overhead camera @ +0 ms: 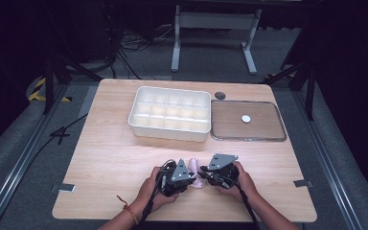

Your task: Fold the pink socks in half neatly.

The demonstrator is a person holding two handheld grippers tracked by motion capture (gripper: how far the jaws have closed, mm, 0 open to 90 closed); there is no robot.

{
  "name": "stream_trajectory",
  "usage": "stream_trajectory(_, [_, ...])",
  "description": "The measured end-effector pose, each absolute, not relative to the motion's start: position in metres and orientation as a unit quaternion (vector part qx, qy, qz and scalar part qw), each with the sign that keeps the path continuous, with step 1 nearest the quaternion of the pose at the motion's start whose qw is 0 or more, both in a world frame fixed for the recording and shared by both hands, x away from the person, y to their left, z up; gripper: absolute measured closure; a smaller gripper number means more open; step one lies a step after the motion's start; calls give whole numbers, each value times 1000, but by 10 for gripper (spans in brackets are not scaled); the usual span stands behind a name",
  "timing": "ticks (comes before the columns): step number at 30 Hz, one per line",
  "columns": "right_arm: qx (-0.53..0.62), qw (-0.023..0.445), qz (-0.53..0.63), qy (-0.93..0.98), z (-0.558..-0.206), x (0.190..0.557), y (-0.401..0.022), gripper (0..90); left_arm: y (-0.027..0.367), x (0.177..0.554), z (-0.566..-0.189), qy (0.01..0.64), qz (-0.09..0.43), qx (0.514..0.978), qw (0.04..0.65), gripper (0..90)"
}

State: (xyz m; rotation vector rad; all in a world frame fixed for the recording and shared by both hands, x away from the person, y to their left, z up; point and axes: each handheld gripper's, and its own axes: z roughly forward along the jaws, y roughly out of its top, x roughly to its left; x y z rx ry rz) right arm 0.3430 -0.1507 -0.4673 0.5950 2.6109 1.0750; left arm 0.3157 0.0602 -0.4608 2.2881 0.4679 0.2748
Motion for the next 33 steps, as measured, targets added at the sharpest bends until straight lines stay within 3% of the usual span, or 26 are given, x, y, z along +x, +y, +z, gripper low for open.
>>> stream_trajectory(15, [211,133,366,896,-470,346,-154,748,49,312,-467,167,111,907,369,775])
stream_trajectory(22, [219,128,423,870,-453,346,-164,748,48,314,-469,171,108,905,374,772])
stream_trajectory(27, [203,132,474,847,-435,340,-157,776,48,314,-469,172,108,906,372,772])
stream_trajectory(33, [196,128,458,858,-443,345,-142,815,48,313,-470,174,108,904,376,772])
